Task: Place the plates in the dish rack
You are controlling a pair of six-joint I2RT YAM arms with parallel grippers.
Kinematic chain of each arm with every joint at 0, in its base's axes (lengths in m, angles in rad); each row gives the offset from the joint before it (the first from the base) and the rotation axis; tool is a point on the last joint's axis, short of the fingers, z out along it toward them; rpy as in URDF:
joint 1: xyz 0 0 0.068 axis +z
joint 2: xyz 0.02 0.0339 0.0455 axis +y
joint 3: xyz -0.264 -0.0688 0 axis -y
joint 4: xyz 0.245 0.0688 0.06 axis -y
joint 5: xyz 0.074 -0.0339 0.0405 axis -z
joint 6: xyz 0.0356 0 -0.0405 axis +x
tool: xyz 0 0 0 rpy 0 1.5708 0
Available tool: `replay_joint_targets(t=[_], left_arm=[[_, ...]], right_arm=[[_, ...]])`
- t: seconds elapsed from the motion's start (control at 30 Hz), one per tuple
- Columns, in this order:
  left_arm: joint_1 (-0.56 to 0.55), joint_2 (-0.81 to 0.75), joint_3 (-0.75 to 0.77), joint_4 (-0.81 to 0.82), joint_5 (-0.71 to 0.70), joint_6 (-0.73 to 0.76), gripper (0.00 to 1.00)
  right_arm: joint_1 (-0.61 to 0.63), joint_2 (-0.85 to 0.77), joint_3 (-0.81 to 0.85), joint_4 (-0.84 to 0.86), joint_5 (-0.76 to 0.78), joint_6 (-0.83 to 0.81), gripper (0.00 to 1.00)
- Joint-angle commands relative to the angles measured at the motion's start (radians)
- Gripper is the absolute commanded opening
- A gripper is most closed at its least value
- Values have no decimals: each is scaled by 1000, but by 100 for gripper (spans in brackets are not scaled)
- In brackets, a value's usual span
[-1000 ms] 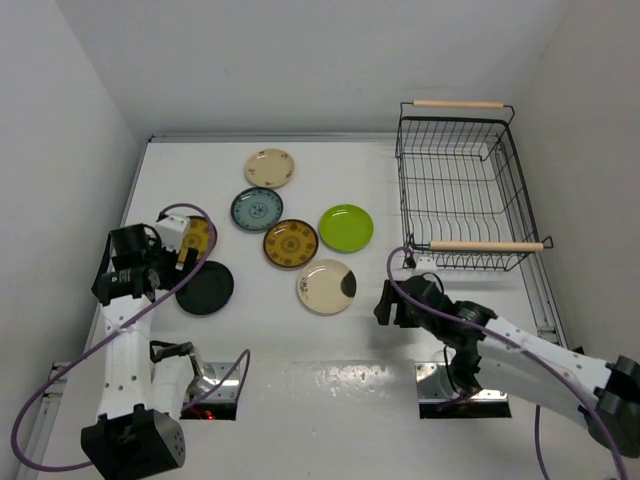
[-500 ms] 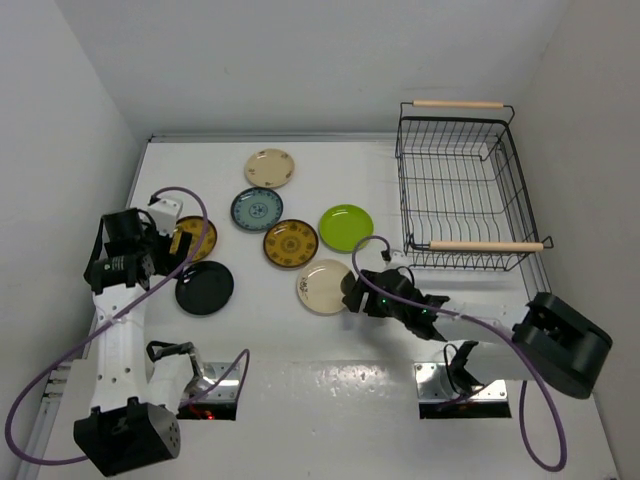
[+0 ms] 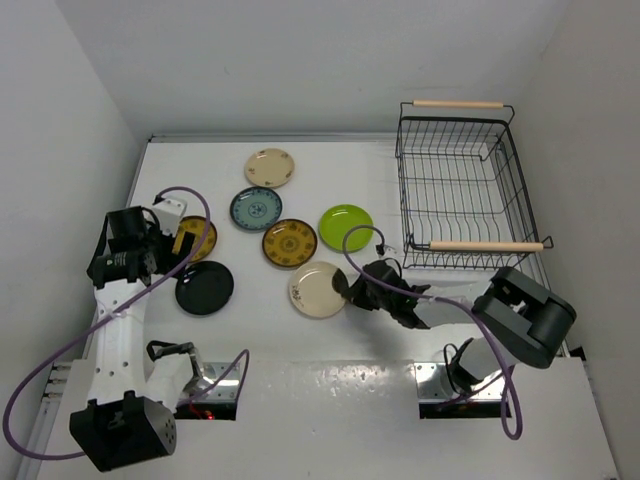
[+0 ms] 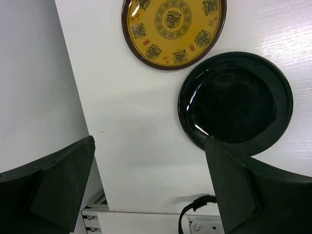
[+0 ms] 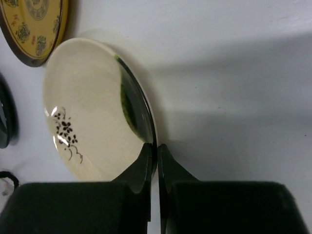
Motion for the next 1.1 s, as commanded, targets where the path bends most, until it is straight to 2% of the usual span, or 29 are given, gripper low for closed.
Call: replay_joint_targets(t=[0.0, 0.1, 0.13, 0.2, 0.23, 0.3, 0.4, 0.43, 0.5, 0.53, 0.6, 0.63, 0.67, 0.73, 0.87, 1.07], left_arm=[[-11, 0, 29, 1, -14, 4, 99], [-11, 0, 29, 1, -14, 4, 99], [-11, 9, 29, 1, -14, 4, 99], [-11, 20, 38, 10, -14, 4, 99], [-11, 20, 38, 22, -14, 4, 99], [-11, 47, 61, 38, -5, -5, 99], [-11, 96, 102, 61, -5, -25, 99], [-11, 113, 116, 72, -5, -25, 99], [-11, 148, 165, 81, 4, -34, 99], [-11, 188, 185, 81, 5, -45, 99], [-11, 231, 223, 92, 5, -45, 99], [-11, 254, 267, 102, 5, -45, 99], [-11, 303, 291, 102, 14, -45, 99], [-11, 355, 356, 111, 27, -45, 99], [-69, 489, 456, 111, 22, -55, 99], [-213, 676, 564, 111, -71, -31, 99]], right_arm=[[22, -1, 3, -98, 7, -116, 0], [111, -65, 90, -245, 88, -270, 0], [151, -119, 111, -312, 105, -410, 0], [206, -157, 210, -397, 147, -515, 0], [225, -208, 236, -429, 154, -657, 0], [216, -231, 348, -524, 154, -707, 0], [175, -276, 498, -592, 153, -881, 0], [146, -271, 602, -604, 153, -908, 0], [115, -254, 674, -641, 157, -978, 0], [51, -244, 795, -664, 156, -1030, 0], [0, -198, 884, -702, 163, -1103, 0], [-92, -185, 1014, -728, 185, -1130, 0], [-126, -144, 1050, -730, 197, -1219, 0], [-238, -104, 1154, -709, 248, -1281, 0], [-501, -15, 1283, -758, 271, -1324, 0], [-649, -4, 1198, -773, 350, -1417, 0]])
